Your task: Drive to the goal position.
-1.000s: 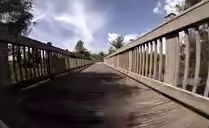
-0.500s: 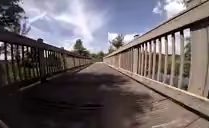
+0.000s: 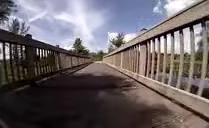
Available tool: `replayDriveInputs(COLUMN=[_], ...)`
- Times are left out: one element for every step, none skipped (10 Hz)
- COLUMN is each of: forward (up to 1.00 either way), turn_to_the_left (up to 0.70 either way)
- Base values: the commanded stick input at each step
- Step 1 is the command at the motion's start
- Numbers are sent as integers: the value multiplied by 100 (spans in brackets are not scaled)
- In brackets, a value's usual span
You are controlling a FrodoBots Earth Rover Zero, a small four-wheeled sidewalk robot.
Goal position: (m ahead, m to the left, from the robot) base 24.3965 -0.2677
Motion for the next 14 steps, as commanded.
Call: replayDriveInputs(forward=[85,85,85,85,85,85,85,85,85,85,85,85,85,85], turn_to_the_left=[0,0,0,0,0,0,0,0,0,0,0,0,0,0])
